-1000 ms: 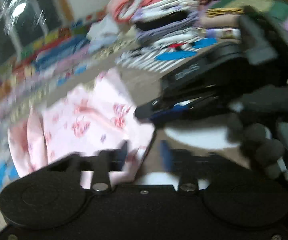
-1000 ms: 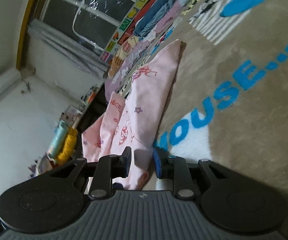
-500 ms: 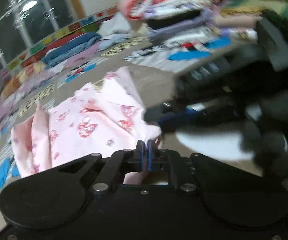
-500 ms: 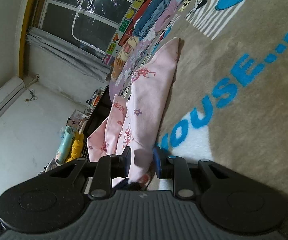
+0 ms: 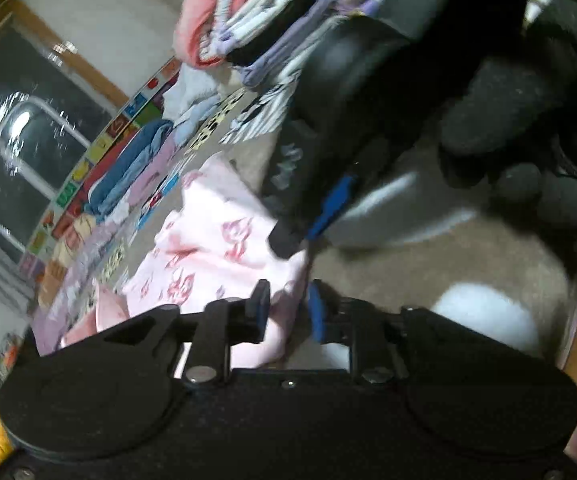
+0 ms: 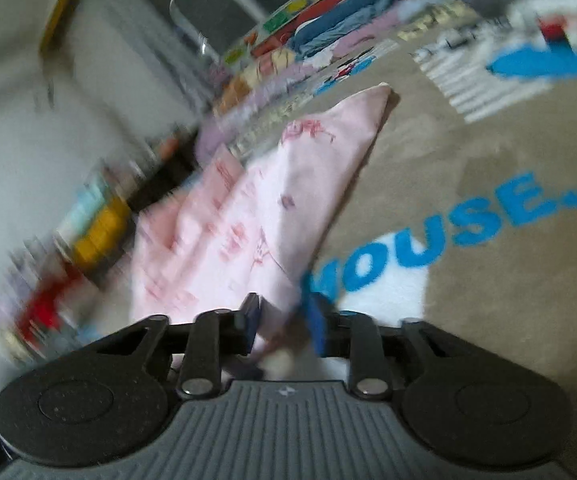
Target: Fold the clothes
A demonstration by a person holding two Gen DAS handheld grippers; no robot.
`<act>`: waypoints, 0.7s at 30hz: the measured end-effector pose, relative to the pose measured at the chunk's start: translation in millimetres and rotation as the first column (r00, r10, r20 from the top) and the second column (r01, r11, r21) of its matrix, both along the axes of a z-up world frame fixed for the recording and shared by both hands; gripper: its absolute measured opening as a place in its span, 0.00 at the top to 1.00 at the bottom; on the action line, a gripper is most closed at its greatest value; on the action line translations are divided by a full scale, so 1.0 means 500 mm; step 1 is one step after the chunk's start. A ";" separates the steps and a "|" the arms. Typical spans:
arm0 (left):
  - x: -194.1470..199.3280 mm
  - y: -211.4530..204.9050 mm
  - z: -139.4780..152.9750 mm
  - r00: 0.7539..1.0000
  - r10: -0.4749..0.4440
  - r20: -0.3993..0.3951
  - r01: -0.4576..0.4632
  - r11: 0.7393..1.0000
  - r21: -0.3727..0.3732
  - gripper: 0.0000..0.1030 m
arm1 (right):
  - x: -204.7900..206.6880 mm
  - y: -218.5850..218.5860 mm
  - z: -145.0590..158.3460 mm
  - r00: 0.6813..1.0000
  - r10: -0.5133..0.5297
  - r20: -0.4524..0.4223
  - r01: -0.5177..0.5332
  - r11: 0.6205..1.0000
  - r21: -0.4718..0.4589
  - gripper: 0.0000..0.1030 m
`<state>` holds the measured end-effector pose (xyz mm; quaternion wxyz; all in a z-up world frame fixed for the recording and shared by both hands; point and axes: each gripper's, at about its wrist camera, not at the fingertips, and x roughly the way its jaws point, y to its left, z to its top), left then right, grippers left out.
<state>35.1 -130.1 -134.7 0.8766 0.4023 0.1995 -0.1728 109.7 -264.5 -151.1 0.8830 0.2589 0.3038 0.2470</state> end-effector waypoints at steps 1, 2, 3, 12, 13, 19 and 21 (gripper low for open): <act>-0.003 0.013 0.008 1.000 0.013 -0.002 -0.013 1.000 -0.019 0.79 | -0.002 -0.004 0.003 1.000 -0.004 0.009 0.004 1.000 0.009 0.78; -0.002 0.021 0.012 1.000 0.024 -0.006 -0.024 0.999 -0.038 0.79 | -0.004 -0.008 0.005 1.000 -0.008 0.017 0.008 1.000 0.018 0.77; 0.001 0.027 0.015 0.999 0.035 -0.011 -0.035 0.998 -0.055 0.79 | -0.006 -0.011 0.008 1.000 -0.013 0.026 0.012 1.000 0.028 0.77; 0.036 0.061 0.031 0.988 0.059 -0.144 -0.087 0.977 -0.195 0.78 | -0.009 0.010 0.020 0.999 0.002 0.039 0.004 0.990 -0.141 0.74; 0.035 0.069 0.040 0.986 0.062 -0.155 -0.096 0.970 -0.224 0.73 | -0.012 0.005 0.022 0.999 -0.008 0.041 0.013 0.992 -0.126 0.72; 0.041 0.126 0.086 0.971 0.141 -0.192 -0.207 0.898 -0.388 0.62 | -0.030 -0.016 0.048 0.992 -0.052 0.112 0.055 0.998 -0.020 0.64; 0.057 0.158 0.106 0.959 0.194 -0.205 -0.268 0.851 -0.451 0.62 | -0.024 -0.004 0.055 0.990 -0.044 0.136 0.048 0.999 -0.026 0.64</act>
